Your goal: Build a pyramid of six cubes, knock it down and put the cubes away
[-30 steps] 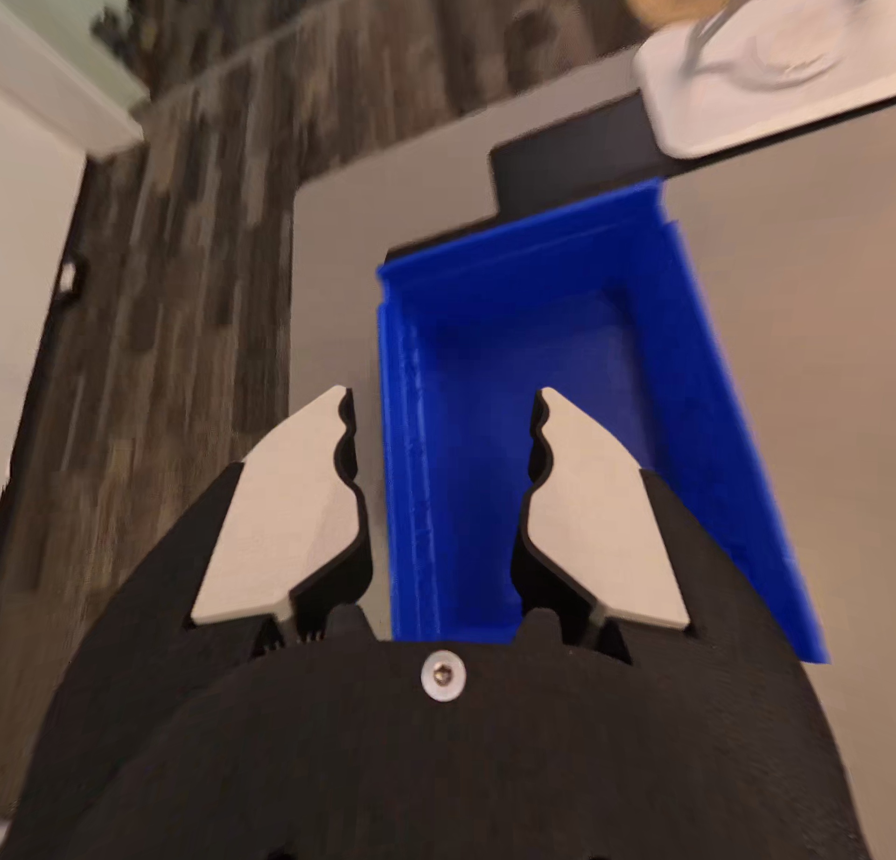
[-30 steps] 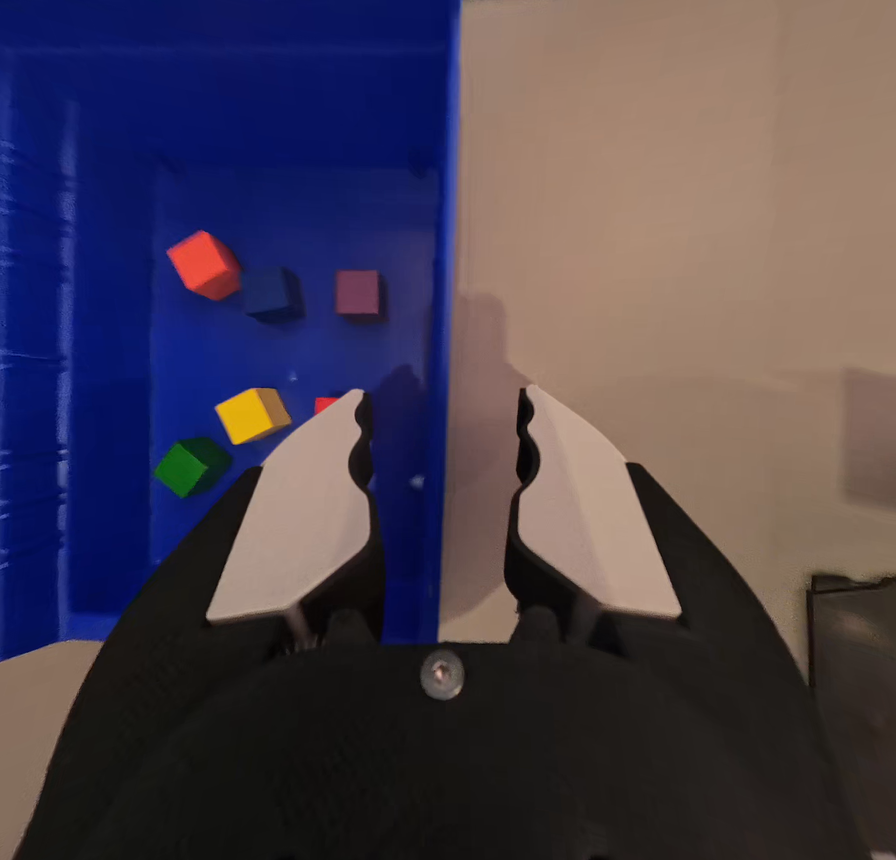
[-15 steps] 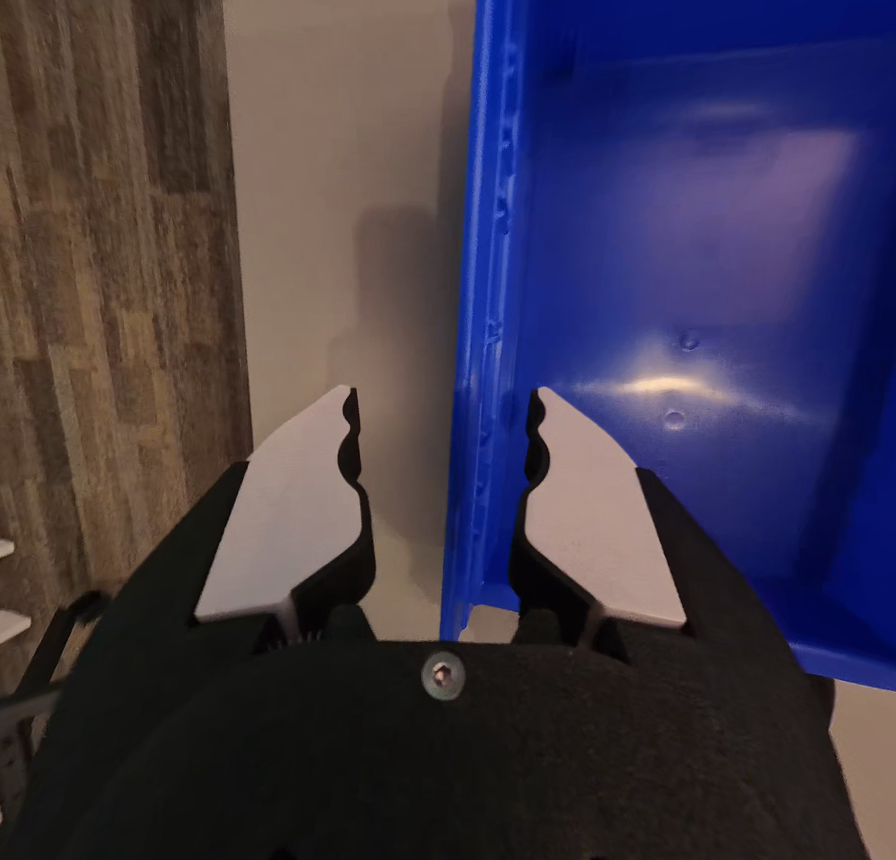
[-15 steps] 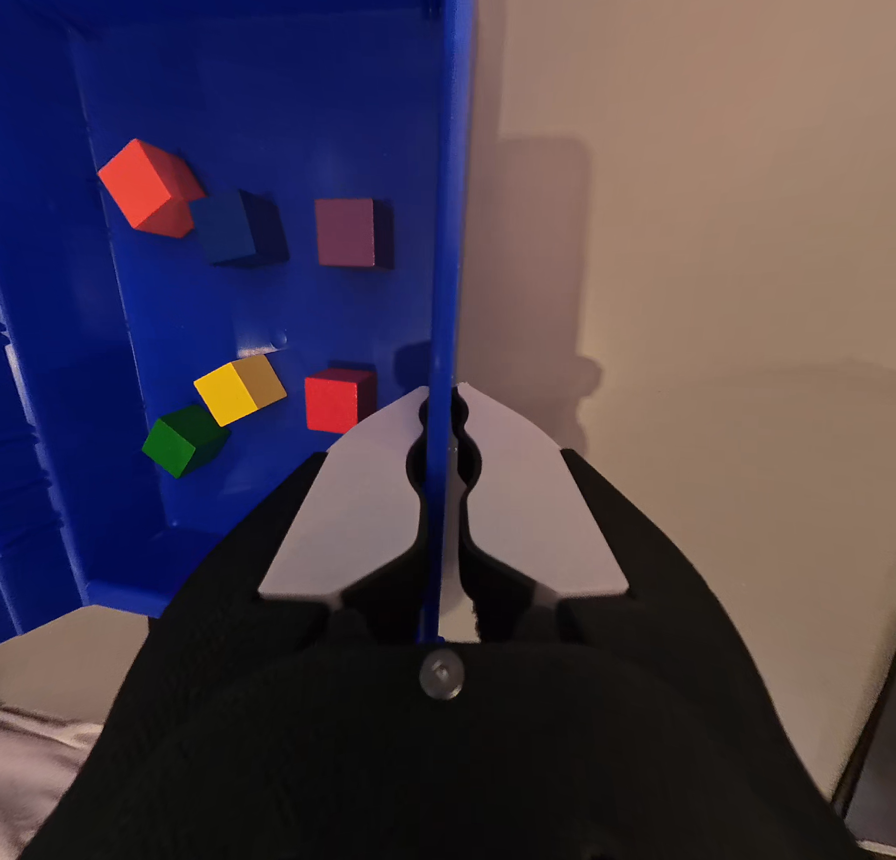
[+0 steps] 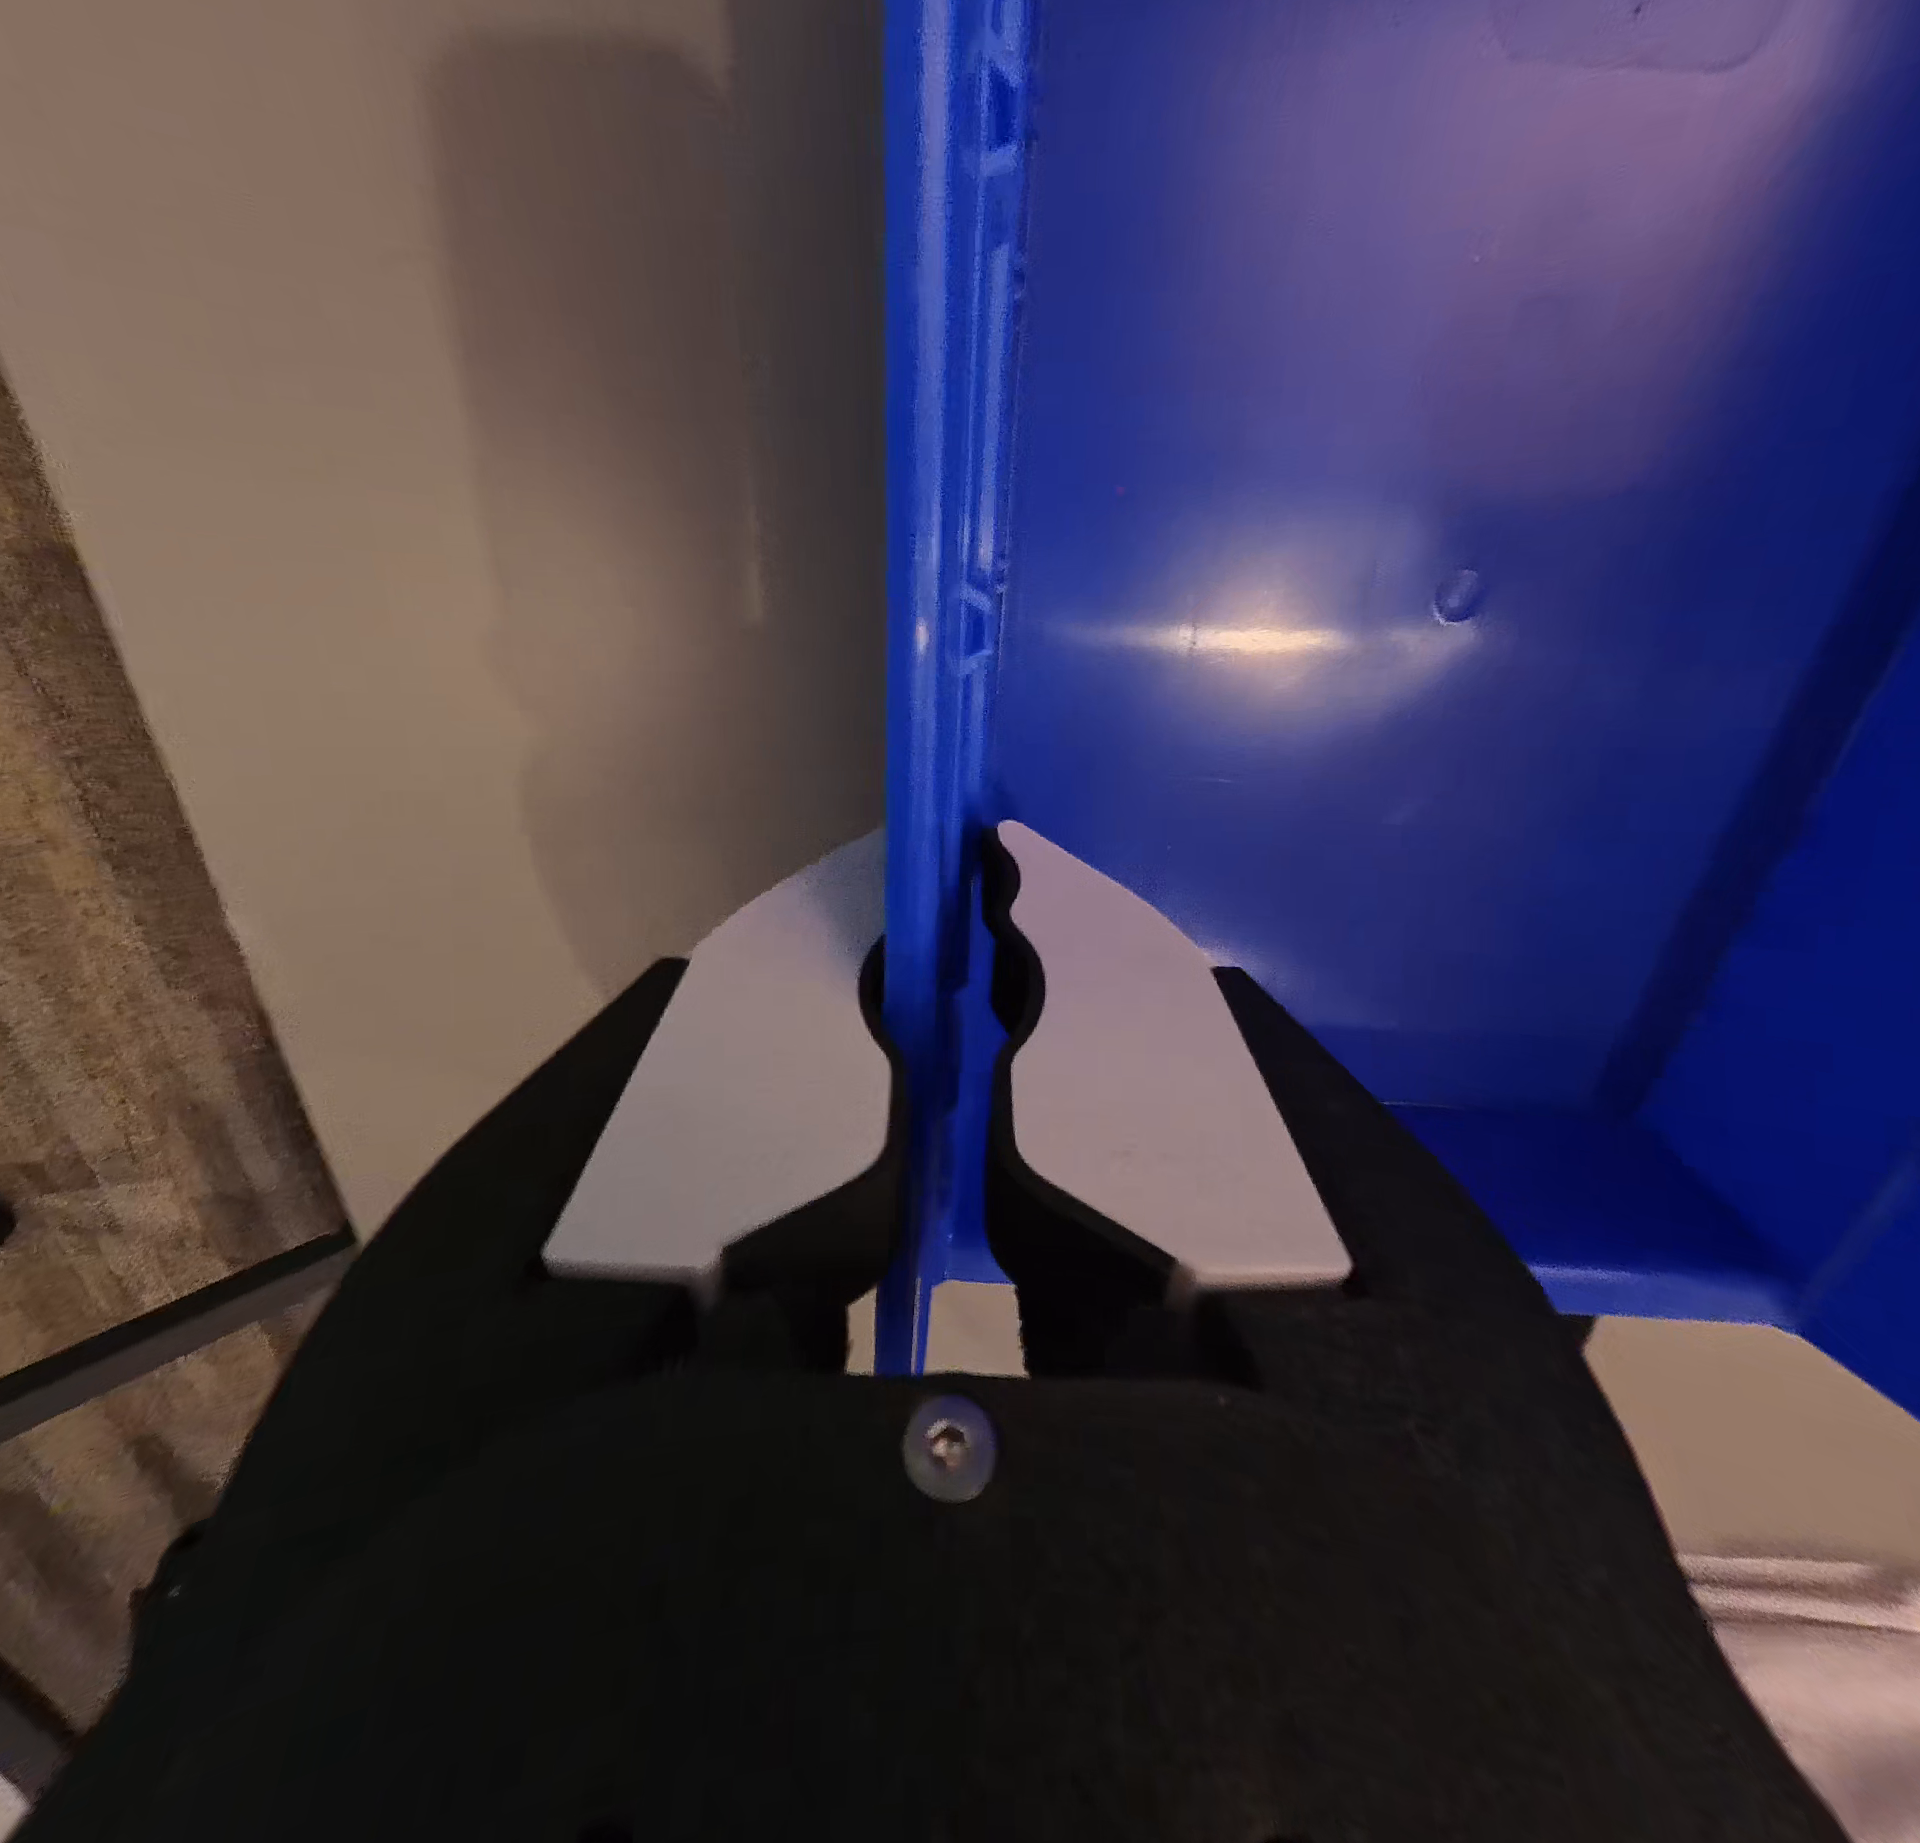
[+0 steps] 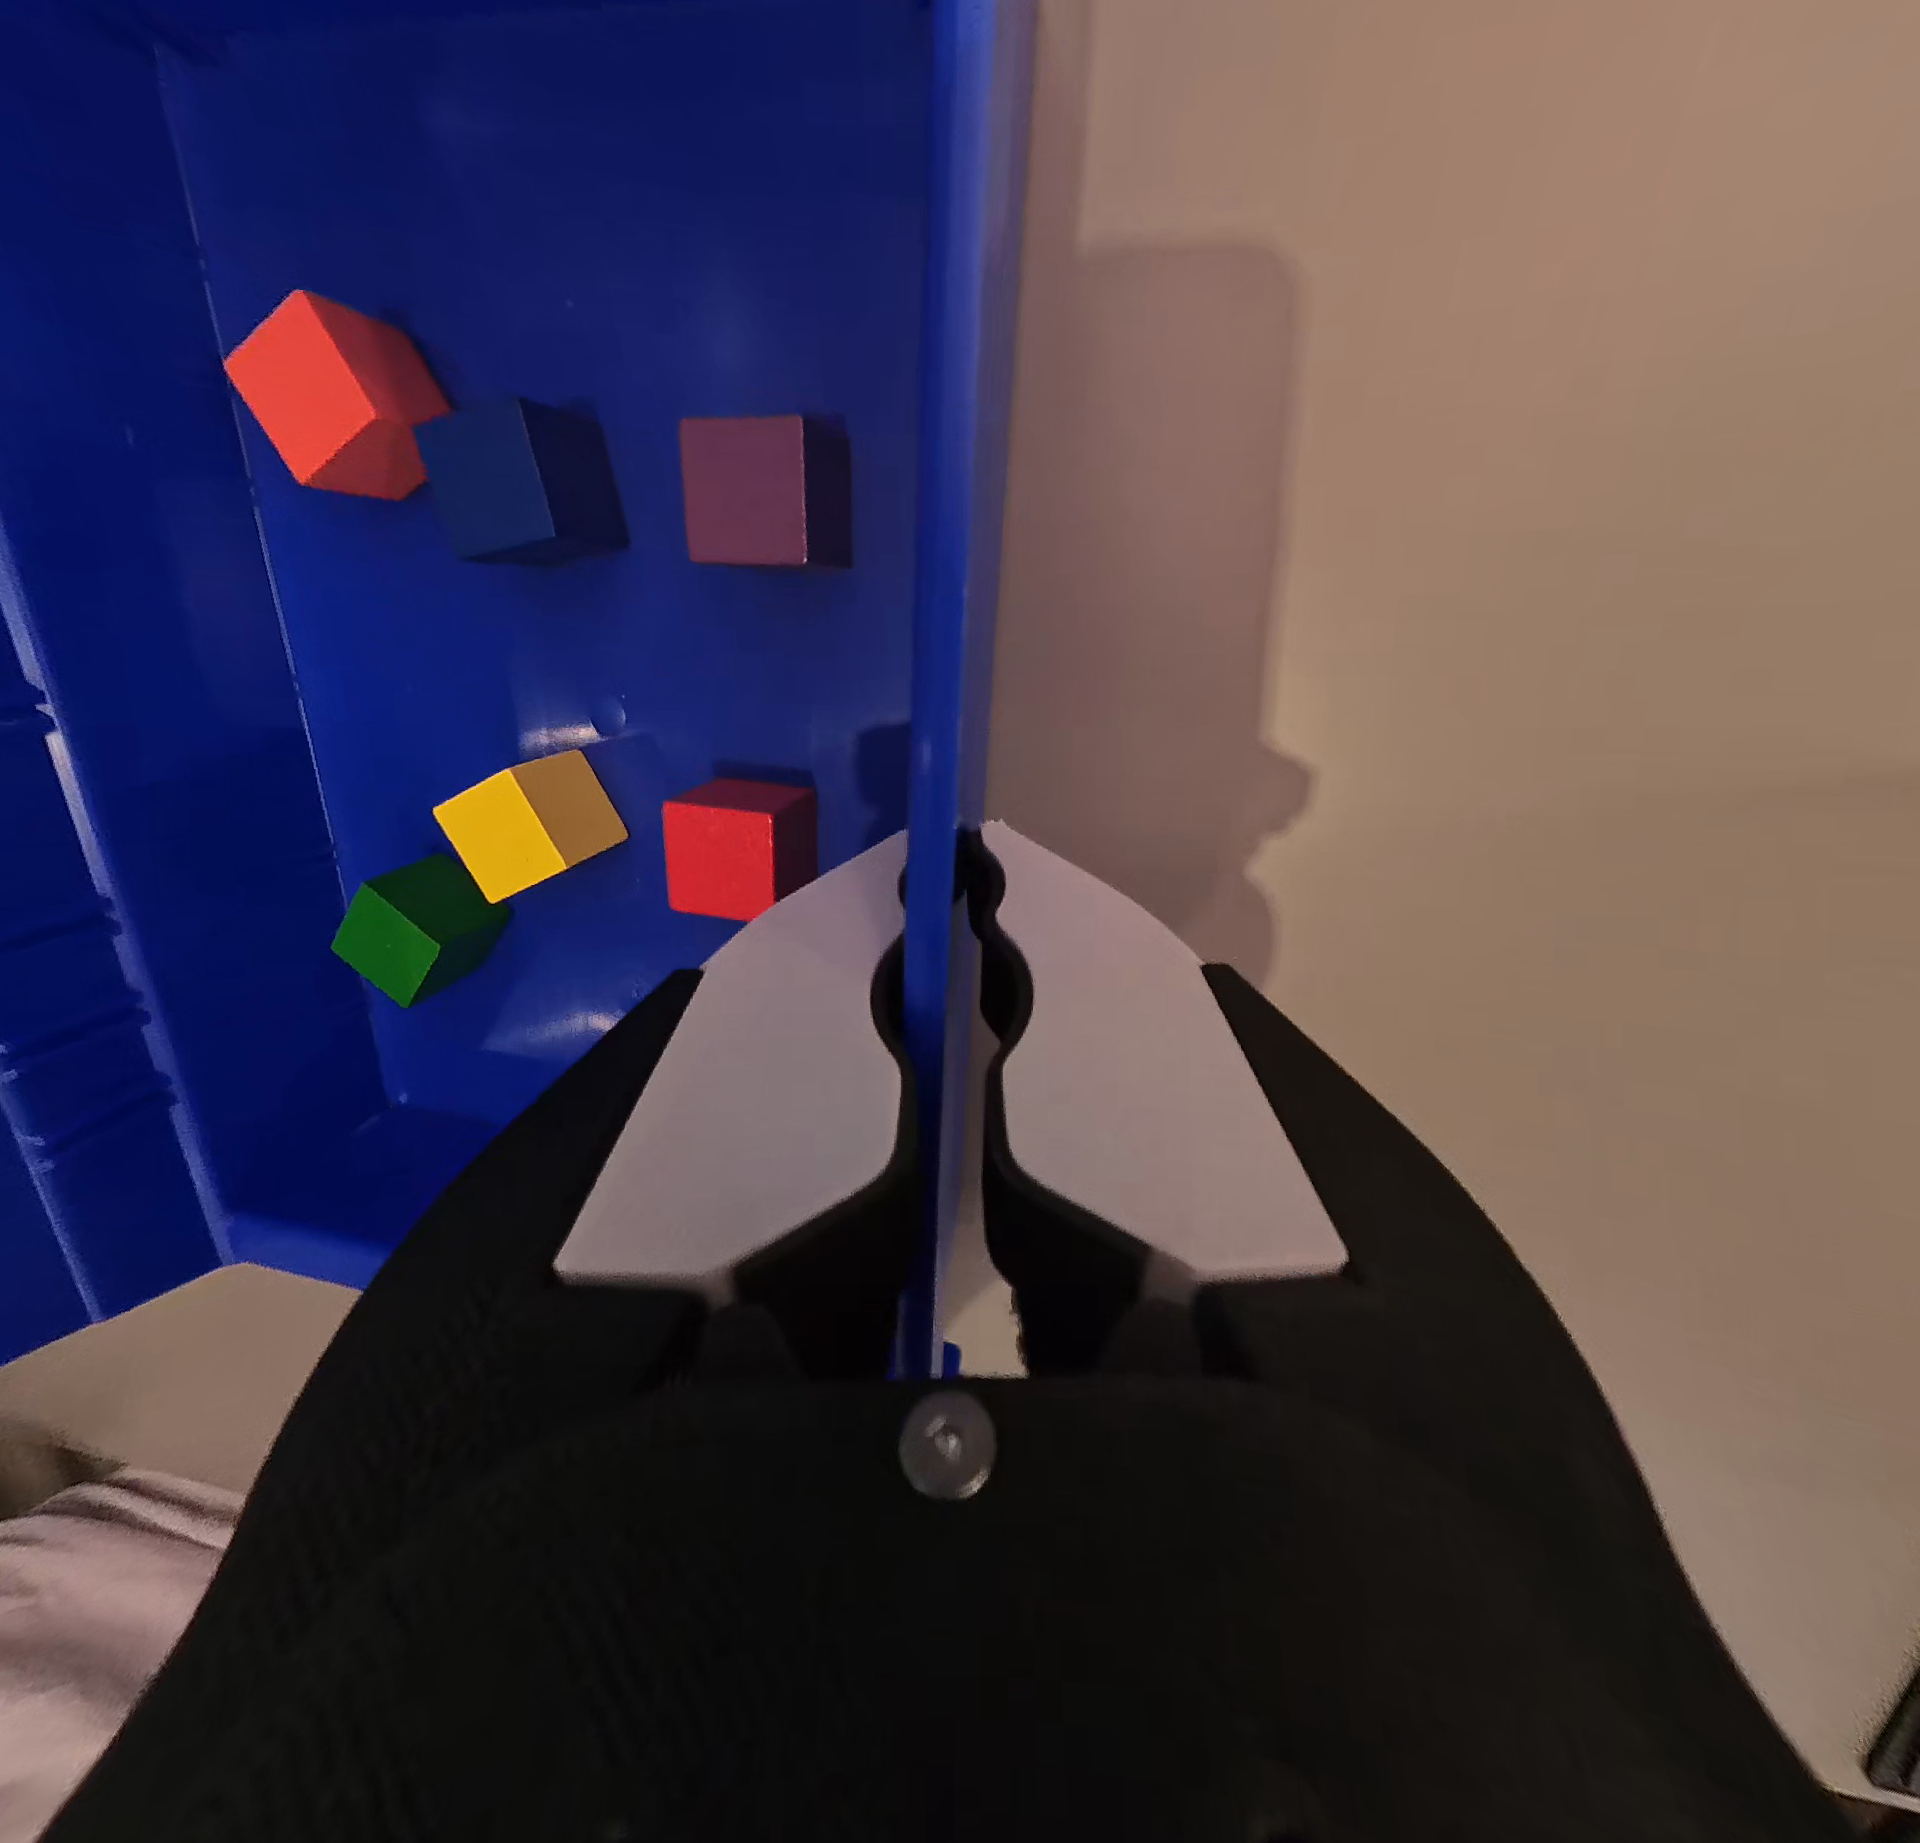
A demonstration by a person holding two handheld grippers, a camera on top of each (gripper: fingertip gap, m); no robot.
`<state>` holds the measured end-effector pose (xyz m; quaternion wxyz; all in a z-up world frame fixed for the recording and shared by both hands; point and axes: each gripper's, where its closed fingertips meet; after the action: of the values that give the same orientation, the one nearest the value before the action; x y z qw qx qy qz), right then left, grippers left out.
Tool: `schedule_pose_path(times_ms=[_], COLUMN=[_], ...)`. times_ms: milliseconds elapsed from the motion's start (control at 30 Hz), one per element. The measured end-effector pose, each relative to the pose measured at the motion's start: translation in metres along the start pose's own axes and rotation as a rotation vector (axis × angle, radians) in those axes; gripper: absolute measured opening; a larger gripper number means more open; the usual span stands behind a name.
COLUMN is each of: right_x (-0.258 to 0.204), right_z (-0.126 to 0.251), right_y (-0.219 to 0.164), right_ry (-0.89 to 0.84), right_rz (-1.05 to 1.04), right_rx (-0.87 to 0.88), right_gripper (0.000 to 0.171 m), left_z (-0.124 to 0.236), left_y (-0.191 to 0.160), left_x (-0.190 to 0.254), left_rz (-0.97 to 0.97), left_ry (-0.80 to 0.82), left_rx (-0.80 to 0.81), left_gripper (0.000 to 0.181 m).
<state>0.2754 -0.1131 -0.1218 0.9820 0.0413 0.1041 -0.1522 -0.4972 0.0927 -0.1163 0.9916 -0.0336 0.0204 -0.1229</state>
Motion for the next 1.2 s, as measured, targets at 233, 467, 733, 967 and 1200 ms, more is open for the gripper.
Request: schedule_pose_path(times_ms=[233,467,733,967,1200], right_x=[-0.037,-0.084,-0.133,-0.149,-0.150], right_z=[-0.008,-0.018,-0.028,-0.031,-0.029], right_y=[0.011,0.015,0.018,0.019,0.037], right_ry=[0.008,-0.052,-0.110,-0.092,-0.038], right_rz=[0.014,0.111,0.251,0.305,0.259], right_rx=[-0.024,-0.078,-0.096,-0.096,-0.023], right_gripper=[0.007,0.007,0.010,0.013,0.017], left_z=[0.002,0.003,0.005,0.005,0.006], left_y=[0.004,0.003,0.003,-0.001,0.002], left_x=[0.056,0.130,0.194,0.209,0.215], left_rz=[-0.079,-0.225,-0.373,-0.426,-0.429], left_ry=[-0.025,0.026,0.070,0.088,0.103], left_rx=[-0.013,-0.043,-0.026,-0.026,-0.010], left_gripper=[0.008,0.015,0.019,0.020,0.022])
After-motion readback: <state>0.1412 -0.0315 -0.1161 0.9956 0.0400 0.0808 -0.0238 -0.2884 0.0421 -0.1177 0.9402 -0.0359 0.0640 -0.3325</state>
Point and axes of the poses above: each gripper's, where its closed fingertips meet, z back along the fingers, y out of its top, x = y × z across the jaws, and after that the axes turned 12 degrees about -x, right-handed
